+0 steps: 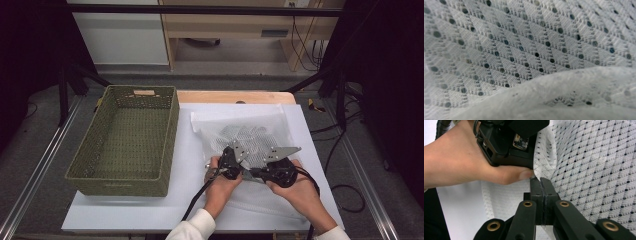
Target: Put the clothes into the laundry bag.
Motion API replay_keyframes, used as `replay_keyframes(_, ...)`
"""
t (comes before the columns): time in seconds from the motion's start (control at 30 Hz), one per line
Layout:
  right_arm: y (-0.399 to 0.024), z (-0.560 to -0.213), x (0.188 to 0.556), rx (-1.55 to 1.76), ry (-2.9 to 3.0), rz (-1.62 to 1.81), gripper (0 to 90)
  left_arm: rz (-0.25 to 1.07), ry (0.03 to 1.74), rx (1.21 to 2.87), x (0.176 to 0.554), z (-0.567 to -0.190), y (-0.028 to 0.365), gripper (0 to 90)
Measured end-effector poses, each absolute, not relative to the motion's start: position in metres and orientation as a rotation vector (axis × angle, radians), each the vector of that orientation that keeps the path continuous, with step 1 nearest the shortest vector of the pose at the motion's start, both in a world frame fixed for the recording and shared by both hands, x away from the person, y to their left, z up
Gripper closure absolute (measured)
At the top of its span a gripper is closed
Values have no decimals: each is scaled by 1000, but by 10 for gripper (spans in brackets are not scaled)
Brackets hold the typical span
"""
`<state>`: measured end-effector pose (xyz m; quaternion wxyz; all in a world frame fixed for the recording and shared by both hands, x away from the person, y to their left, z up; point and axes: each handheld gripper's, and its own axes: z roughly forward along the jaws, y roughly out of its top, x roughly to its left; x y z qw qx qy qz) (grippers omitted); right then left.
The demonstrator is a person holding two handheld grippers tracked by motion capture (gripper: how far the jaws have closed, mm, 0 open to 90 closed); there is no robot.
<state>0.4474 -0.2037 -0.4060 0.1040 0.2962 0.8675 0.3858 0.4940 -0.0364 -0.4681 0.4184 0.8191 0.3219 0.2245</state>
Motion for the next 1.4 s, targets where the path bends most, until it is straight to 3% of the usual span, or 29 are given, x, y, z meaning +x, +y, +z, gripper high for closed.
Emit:
replay_keyframes(0.7,-204,-407,449,884,2556,1134,900,573,810,2034,495,-470,-37,900)
replay_keyframes(1.4,-209,-411,449,905,2549,1127,900,412,698,2173,438,-467,-9,900)
